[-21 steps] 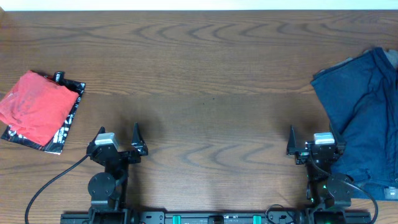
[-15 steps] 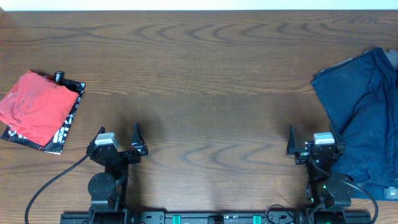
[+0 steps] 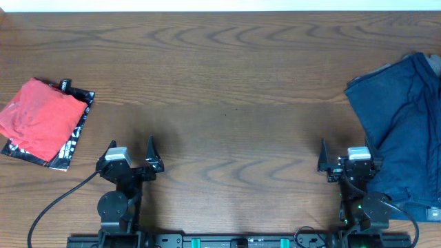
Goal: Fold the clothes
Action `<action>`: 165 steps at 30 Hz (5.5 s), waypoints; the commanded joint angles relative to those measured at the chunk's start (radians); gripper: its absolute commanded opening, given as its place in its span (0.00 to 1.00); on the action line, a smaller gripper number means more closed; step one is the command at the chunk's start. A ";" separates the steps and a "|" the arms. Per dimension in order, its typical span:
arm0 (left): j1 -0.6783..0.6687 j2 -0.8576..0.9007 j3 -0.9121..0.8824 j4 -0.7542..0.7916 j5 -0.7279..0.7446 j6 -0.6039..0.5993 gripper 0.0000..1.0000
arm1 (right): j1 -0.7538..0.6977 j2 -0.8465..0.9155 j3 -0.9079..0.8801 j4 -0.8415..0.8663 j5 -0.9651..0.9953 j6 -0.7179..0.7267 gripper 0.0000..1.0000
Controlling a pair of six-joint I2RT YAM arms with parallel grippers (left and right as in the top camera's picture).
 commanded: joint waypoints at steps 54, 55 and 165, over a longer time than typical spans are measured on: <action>-0.003 -0.009 -0.014 -0.045 -0.012 0.020 0.98 | -0.006 -0.005 -0.001 0.057 0.013 -0.110 0.99; -0.003 -0.009 -0.013 -0.046 -0.012 0.019 0.98 | -0.006 -0.005 -0.001 0.064 0.010 -0.095 0.99; -0.003 0.528 0.665 -0.695 0.134 -0.020 0.98 | -0.018 1.286 0.564 -0.850 0.598 1.097 0.01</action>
